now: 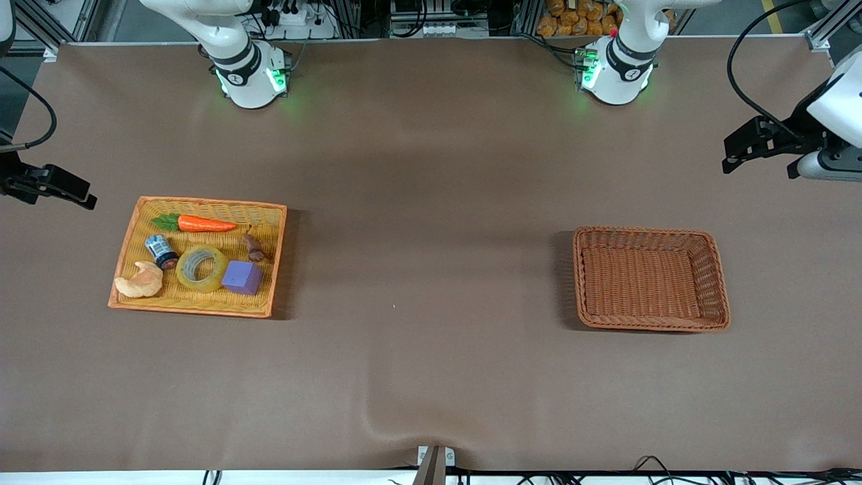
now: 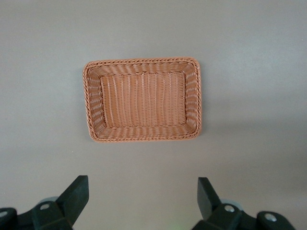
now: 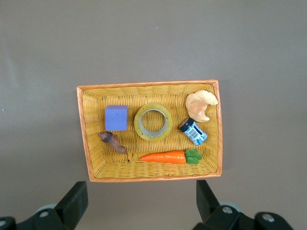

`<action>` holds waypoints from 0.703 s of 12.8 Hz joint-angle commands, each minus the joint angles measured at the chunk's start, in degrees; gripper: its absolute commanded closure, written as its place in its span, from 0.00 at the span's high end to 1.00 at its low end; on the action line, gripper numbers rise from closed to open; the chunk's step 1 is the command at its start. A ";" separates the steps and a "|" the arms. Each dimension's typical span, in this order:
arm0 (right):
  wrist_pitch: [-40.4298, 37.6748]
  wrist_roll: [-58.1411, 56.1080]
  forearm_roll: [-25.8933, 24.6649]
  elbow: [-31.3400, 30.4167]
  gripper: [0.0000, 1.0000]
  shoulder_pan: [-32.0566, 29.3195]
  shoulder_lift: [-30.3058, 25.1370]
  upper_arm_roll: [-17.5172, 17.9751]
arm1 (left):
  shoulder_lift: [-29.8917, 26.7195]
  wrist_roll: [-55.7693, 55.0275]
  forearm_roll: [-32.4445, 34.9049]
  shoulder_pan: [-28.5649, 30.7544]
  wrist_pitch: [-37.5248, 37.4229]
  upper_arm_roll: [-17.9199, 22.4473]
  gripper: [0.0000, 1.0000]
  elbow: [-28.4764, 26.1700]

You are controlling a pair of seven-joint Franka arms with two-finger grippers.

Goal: Transfer tape with both arms

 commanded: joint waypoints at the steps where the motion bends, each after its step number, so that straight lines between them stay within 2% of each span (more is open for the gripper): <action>1: -0.45 -1.27 0.18 0.73 1.00 -1.25 0.05 0.64 | -1.32 -0.33 -0.38 0.40 0.72 -0.72 1.00 -1.36; 9: -2.38 -2.50 0.18 0.03 1.00 -1.34 1.02 0.64 | -1.32 -0.06 0.94 0.22 0.72 -1.07 1.00 -1.27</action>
